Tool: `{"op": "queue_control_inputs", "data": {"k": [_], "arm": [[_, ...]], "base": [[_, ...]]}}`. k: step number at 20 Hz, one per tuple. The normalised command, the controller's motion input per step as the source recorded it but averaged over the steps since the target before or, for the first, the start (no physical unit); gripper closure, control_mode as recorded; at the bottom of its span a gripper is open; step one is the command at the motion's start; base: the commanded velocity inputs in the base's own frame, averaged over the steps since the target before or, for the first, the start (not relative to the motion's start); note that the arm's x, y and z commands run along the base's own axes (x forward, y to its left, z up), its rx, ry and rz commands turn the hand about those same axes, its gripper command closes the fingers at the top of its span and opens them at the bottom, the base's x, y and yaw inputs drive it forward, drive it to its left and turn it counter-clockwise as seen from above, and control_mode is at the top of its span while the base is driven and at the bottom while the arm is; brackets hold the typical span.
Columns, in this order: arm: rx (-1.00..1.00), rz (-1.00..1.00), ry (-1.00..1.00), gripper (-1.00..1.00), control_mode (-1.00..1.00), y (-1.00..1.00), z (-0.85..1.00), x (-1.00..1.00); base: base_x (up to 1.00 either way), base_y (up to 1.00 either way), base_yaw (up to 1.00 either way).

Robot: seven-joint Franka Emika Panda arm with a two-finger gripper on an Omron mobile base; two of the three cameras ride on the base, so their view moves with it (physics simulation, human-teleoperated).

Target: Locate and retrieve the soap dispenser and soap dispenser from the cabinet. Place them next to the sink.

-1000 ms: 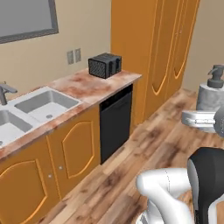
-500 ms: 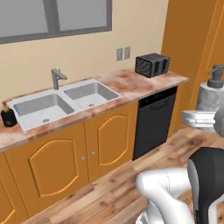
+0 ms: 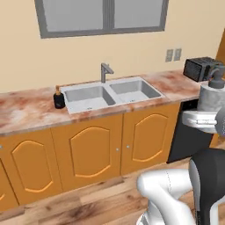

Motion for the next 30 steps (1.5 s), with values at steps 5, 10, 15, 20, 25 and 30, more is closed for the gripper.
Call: {"op": "queue_control_inputs", "data": {"k": [5,10,15,20,25,30], "arm": [[0.0,0.0,0.0,1.0,1.0,0.0,0.0,0.0],[0.0,0.0,0.0,1.0,1.0,0.0,0.0,0.0],[0.0,0.0,0.0,1.0,1.0,0.0,0.0,0.0],[0.0,0.0,0.0,1.0,1.0,0.0,0.0,0.0],[0.0,0.0,0.0,1.0,1.0,0.0,0.0,0.0],[0.0,0.0,0.0,1.0,1.0,0.0,0.0,0.0]], "base": [[-0.04,0.44,0.44],[0.35,0.4,0.28],[0.42,0.56,0.21],[0.38,0.6,0.01],[0.54,0.6,0.0],[0.62,0.22,0.05]]}}
